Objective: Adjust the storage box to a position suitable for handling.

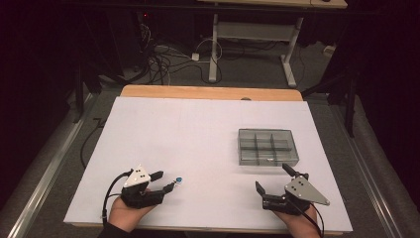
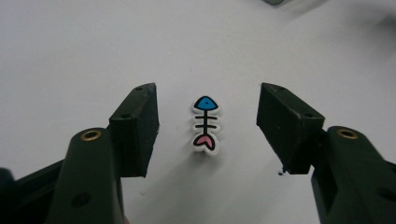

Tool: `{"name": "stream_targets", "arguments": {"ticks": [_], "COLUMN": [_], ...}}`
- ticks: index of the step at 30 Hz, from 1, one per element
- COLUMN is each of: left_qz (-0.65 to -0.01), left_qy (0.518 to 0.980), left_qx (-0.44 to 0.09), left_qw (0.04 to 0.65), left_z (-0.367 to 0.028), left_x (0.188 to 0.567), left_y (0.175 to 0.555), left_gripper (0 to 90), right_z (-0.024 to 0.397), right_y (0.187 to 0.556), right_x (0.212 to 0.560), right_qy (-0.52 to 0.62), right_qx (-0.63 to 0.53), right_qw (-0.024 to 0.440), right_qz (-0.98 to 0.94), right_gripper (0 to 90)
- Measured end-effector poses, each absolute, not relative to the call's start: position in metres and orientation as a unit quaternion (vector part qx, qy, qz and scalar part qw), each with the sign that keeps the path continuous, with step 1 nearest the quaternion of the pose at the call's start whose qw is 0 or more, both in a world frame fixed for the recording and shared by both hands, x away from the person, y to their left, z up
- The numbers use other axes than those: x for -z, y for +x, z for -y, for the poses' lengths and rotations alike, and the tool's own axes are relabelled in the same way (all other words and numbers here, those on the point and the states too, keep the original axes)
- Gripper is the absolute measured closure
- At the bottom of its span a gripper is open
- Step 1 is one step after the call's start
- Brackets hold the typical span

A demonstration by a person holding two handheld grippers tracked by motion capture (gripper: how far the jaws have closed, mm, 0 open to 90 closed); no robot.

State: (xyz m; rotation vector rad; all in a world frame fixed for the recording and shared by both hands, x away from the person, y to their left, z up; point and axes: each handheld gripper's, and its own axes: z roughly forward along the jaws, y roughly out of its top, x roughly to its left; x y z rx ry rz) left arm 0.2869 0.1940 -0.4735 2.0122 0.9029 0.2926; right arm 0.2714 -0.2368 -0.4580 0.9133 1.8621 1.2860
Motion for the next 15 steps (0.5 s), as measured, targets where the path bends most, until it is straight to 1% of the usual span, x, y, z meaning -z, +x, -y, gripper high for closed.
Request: {"name": "stream_targets", "arguments": {"ticks": [2,3,6,9,12,15], "left_qz": [-0.351,-0.351,-0.359,-0.358,-0.361,-0.361], "left_qy": [0.828,0.828,0.839,0.845,0.850,0.851], "left_qx": [-0.118,-0.118,-0.117,-0.126,-0.117,-0.120], "left_qw": [0.420,0.420,0.391,0.377,0.366,0.362], "left_z": [-0.186,-0.186,-0.179,-0.174,-0.173,-0.173], "left_x": [0.478,0.478,0.483,0.483,0.485,0.485], "left_y": [0.288,0.288,0.295,0.298,0.301,0.301], "left_gripper": [38.3,38.3,38.9,41.8,46.4,48.4], "right_z": [0.235,0.235,0.234,0.234,0.233,0.233], "right_y": [0.272,0.272,0.273,0.273,0.272,0.271], "right_x": [0.459,0.459,0.459,0.460,0.459,0.459], "right_qy": [0.348,0.348,0.348,0.348,0.345,0.345], "right_qx": [-0.495,-0.495,-0.494,-0.493,-0.494,-0.494], "right_qw": [0.343,0.343,0.341,0.341,0.342,0.343], "right_qz": [-0.719,-0.719,-0.720,-0.720,-0.721,-0.721], "right_gripper": [0.1,0.1,0.1,0.1,0.1,0.1]}}
